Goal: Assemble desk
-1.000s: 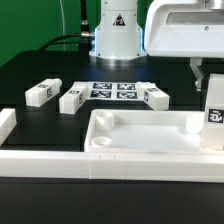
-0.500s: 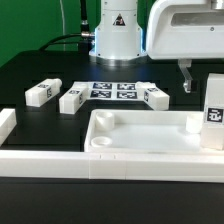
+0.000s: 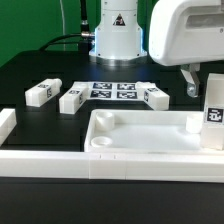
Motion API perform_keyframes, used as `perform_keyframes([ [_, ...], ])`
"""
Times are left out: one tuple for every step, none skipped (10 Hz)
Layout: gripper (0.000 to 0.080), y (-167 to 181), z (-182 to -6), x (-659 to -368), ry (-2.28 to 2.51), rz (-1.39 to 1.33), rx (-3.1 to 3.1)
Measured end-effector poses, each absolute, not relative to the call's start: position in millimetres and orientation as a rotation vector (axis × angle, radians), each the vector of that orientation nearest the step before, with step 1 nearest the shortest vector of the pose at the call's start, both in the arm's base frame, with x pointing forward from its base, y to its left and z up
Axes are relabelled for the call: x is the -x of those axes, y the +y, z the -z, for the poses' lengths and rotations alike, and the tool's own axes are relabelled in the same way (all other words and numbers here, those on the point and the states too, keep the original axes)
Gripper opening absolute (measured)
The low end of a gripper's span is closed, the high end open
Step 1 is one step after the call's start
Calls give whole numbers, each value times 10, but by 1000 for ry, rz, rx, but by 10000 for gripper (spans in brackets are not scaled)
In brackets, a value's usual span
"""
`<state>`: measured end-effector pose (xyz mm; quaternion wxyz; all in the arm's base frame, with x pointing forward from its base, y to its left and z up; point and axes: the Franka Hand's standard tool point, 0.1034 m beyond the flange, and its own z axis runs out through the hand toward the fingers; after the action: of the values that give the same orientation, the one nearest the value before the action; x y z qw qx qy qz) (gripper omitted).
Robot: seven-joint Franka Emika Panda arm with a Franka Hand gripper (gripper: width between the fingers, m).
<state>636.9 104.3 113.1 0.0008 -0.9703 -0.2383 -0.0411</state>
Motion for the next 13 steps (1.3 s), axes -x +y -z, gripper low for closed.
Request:
perform_keyframes([
  [649,1068,-1122,-6367,-891,129,3023],
  [649,1101,-1108,-6356,-1036,124,2985],
  [649,1123,-1109,-6352,-1135,121,2956],
  [649,1120,-1108,-6349,-1241,117,2918],
  [649,1104,-1107,-6350,-1347,114,2874],
  [649,1089,-1106,-6353,-1418,112,2842],
  [649,1075,-1105,-6354,-1496,110,2805],
  [649,1064,-1106,-6356,-1578,108,2762],
  [649,1057,-1107,-6358,-1596,108,2753],
  [649,1055,-1107,-6359,-1594,108,2754],
  [521,1053,-1107,-6360,-1593,108,2755],
  [382,1051,-1107,-6360,-1593,108,2755],
  [289,1051,-1105,-6357,-1591,106,2755],
])
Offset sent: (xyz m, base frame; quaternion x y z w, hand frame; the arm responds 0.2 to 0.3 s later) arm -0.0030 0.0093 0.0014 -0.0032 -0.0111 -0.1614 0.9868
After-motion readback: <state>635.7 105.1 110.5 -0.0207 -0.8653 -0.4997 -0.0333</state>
